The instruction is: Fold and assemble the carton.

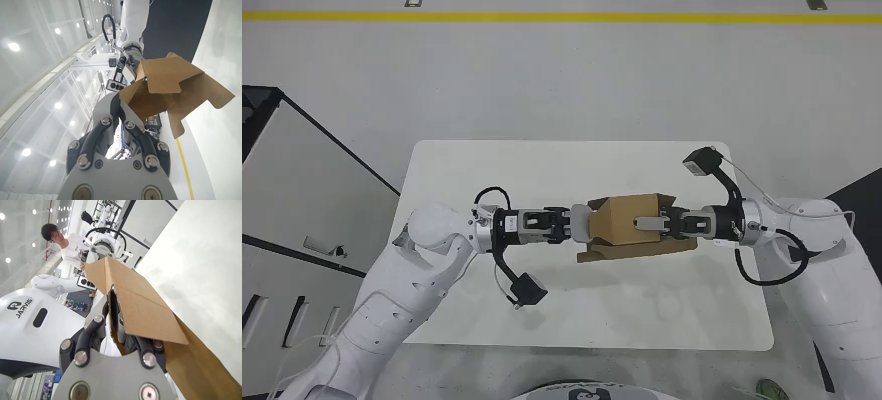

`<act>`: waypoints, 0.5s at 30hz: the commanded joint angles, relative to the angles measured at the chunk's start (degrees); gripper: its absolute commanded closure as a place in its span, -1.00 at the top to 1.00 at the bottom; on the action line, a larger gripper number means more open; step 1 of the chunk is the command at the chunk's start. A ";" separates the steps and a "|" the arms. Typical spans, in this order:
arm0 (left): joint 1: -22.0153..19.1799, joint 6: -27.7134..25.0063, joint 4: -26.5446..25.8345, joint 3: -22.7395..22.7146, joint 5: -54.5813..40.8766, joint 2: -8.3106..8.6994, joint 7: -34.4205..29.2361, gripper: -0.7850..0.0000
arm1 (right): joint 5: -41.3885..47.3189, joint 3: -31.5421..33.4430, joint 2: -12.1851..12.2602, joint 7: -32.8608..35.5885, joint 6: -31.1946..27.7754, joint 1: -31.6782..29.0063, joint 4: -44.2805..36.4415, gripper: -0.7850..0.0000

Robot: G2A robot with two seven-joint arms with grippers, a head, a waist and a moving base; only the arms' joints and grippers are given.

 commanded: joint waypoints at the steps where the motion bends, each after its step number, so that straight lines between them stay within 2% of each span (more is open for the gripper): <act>1: -0.46 -0.03 0.12 0.59 0.15 -0.07 -0.15 -1.00 | -0.25 -0.22 0.01 -0.05 -0.11 0.13 0.03 -1.00; 15: -3.85 -0.88 0.24 4.45 0.43 -0.65 -1.16 -1.00 | -1.14 -1.79 0.10 -0.47 -0.42 0.81 0.21 -1.00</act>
